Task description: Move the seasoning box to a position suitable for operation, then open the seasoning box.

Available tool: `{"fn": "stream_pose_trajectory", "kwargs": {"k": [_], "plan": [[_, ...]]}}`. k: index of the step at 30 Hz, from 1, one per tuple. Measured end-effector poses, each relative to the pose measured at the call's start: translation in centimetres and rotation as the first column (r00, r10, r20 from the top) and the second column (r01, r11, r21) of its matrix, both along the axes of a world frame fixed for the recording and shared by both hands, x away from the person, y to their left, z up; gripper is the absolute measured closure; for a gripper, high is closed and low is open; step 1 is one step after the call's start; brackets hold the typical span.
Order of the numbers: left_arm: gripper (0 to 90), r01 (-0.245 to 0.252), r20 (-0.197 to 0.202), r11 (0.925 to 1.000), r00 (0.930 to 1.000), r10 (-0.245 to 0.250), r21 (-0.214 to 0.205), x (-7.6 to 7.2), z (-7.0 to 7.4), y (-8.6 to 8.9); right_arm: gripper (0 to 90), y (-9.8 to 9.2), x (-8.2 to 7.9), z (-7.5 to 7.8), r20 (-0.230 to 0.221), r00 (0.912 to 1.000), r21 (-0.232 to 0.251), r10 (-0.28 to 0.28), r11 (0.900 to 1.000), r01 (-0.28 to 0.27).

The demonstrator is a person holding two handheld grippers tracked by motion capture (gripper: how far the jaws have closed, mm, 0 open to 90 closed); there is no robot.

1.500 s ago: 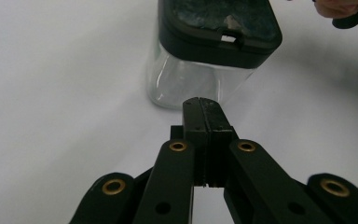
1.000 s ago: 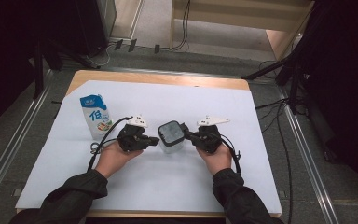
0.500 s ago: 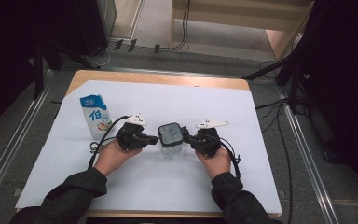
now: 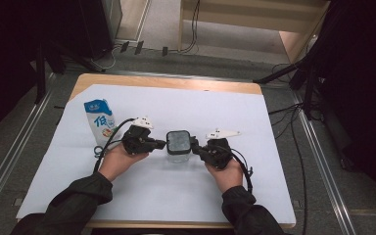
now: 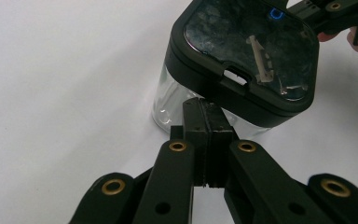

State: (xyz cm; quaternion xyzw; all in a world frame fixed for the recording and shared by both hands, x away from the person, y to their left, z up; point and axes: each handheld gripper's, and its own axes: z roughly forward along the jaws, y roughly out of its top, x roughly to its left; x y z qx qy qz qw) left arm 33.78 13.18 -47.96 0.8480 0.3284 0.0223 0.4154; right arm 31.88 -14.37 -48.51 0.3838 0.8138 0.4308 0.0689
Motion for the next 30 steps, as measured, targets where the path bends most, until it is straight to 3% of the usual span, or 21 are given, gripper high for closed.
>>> {"fn": "stream_pose_trajectory", "kwargs": {"k": [5,9,13,17,19,22,24,25,27,30], "plan": [[89.7,0.004,-0.001,0.9999,1.0,-0.004,-0.016,0.5,-0.2,0.2,90.0,-0.1,0.2,0.0,0.002,0.9999,-0.007,0.016,0.9998,-0.016],[84.6,0.009,-0.005,0.9999,0.9999,-0.01,-0.01,0.6,0.0,0.6,90.0,-0.2,0.1,0.3,0.0,0.9994,-0.016,0.034,0.9993,-0.034],[65.6,0.002,-0.007,0.9999,1.0,-0.002,-0.015,0.3,0.6,1.3,90.0,-0.9,-0.2,0.9,0.021,0.9983,-0.029,0.054,0.9982,-0.053],[55.8,0.011,-0.005,0.9993,0.9999,-0.011,-0.035,0.0,1.0,1.8,90.0,-1.8,-0.2,1.5,0.032,0.9987,-0.022,0.04,0.999,-0.04],[50.7,0.041,0.027,0.9963,0.9989,-0.039,-0.076,-0.3,1.2,2.1,90.0,-2.2,0.0,1.7,0.03,0.9992,-0.014,0.027,0.9996,-0.026],[42.0,0.066,0.022,0.9892,0.9977,-0.064,-0.13,-0.2,1.3,2.1,90.0,-2.8,0.5,1.7,0.029,0.9995,-0.008,0.014,0.9999,-0.014],[40.7,0.073,0.029,0.988,0.9971,-0.07,-0.136,-0.2,1.4,2.1,90.0,-2.9,0.7,1.7,0.02,0.9997,-0.003,0.01,0.9999,-0.01],[37.1,0.105,0.02,0.9885,0.9945,-0.103,-0.109,0.0,1.5,1.8,90.0,-3.2,1.1,1.7,0.016,0.9998,-0.006,0.011,0.9999,-0.011],[33.8,0.115,0.016,0.9882,0.9934,-0.114,-0.102,0.0,1.5,1.7,90.0,-3.2,1.3,1.7,0.014,0.9998,-0.012,0.013,0.9998,-0.013],[19.7,0.143,0.018,0.9844,0.9898,-0.141,-0.103,0.1,1.7,1.1,90.0,-3.4,1.9,1.5,-0.002,0.9998,-0.014,0.019,0.9997,-0.019]]}}
